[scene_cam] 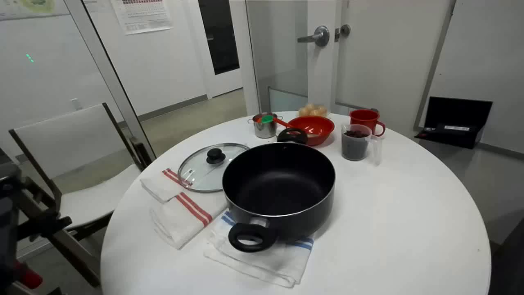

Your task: Put the glass lid on the black pot

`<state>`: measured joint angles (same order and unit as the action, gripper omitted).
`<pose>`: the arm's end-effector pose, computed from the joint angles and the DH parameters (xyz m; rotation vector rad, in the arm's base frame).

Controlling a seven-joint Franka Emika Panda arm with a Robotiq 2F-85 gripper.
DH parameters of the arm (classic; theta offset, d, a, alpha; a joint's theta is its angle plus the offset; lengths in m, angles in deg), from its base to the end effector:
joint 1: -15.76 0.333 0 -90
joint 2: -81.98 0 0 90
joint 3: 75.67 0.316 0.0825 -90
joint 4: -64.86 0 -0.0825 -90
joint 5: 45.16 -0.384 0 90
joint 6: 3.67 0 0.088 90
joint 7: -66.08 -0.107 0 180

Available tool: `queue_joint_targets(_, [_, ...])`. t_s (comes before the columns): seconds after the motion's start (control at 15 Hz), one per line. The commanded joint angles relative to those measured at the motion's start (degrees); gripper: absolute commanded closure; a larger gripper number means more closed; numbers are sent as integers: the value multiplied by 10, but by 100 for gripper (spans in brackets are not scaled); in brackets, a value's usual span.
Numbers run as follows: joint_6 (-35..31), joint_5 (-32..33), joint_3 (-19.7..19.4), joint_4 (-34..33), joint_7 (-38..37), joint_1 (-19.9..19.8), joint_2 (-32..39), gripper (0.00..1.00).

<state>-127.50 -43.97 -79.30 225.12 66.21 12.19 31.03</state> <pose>0.3060 -0.0388 0.4650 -3.0958 0.1500 -0.3955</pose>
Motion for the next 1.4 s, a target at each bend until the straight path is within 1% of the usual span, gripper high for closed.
queue_joint_targets(0.0, [7, -2, 2, 7, 2, -2, 2, 0])
queue_joint_targets(0.13, [7, -2, 2, 22, 2, -2, 7, 0])
queue_joint_targets(1.13, [7, -2, 2, 22, 2, -2, 11, 0])
queue_joint_targets(1.33, [0, 1, 1, 1, 5, -1, 39, 0])
